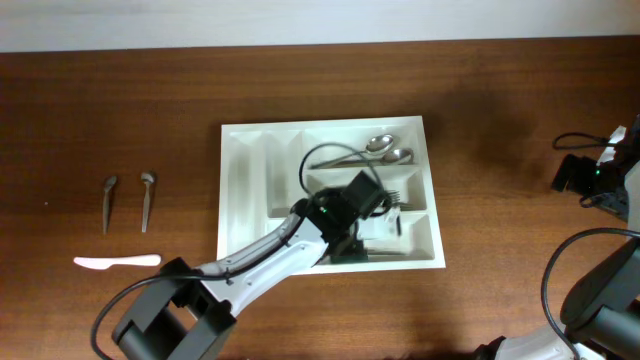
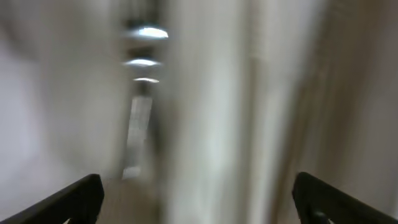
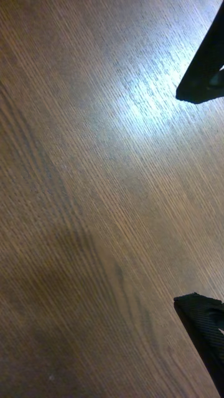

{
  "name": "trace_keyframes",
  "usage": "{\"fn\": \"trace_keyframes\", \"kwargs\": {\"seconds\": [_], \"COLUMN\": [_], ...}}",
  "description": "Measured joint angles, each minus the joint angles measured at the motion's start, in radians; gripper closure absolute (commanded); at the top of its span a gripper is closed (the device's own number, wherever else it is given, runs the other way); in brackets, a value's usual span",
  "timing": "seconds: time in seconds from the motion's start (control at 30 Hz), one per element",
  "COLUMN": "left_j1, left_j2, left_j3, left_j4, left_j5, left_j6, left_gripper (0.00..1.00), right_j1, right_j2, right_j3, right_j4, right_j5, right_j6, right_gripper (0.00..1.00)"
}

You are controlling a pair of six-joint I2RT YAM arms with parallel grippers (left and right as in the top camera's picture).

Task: Pack container
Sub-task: 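Lower the tongs into the tray's bottom long compartment and release, then raise the left gripper and move it back to the white knife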

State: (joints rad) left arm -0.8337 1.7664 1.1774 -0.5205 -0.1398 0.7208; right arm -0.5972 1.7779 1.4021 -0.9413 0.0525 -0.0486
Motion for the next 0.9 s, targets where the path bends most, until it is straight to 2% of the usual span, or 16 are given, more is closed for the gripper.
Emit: {"fn": "trace_keyframes", "kwargs": {"seconds": [0.17, 0.33, 0.5, 0.63, 0.77, 0.87, 0.9], "left_j1": [0.011, 0.058, 0.094, 0.146, 0.317, 0.512, 0.538], "left_j2": [-0.014, -0.130, -0.282, -0.314, -0.293, -0.285, -0.285], "left_j3": [0.184, 0.323, 0.360, 0.365, 0.362, 0.360, 0.360], "left_j4": [0.005, -0.043, -0.174, -0.322, -0.490, -0.553, -0.561], "left_j5": [-0.115, -0.146, -0.177, -0.286, -0.348, -0.245, -0.229], "left_j6": [-0.133, -0.373, -0.486, -0.613, -0.875, -1.032, -1.048], "left_gripper": [0.01, 0.01, 0.01, 0.01, 0.01, 0.01, 0.01], "right_j1": [0.000, 0.000, 0.000, 0.000, 0.000, 0.000, 0.000], "right_j2": [0.000, 0.000, 0.000, 0.000, 0.000, 0.000, 0.000], "right_j3": [0.000, 0.000, 0.000, 0.000, 0.000, 0.000, 0.000], "right_j4": [0.000, 0.000, 0.000, 0.000, 0.000, 0.000, 0.000], "right_j5": [0.000, 0.000, 0.000, 0.000, 0.000, 0.000, 0.000], "right_j6": [0.000, 0.000, 0.000, 0.000, 0.000, 0.000, 0.000], "right_gripper": [0.01, 0.01, 0.01, 0.01, 0.01, 0.01, 0.01]}}
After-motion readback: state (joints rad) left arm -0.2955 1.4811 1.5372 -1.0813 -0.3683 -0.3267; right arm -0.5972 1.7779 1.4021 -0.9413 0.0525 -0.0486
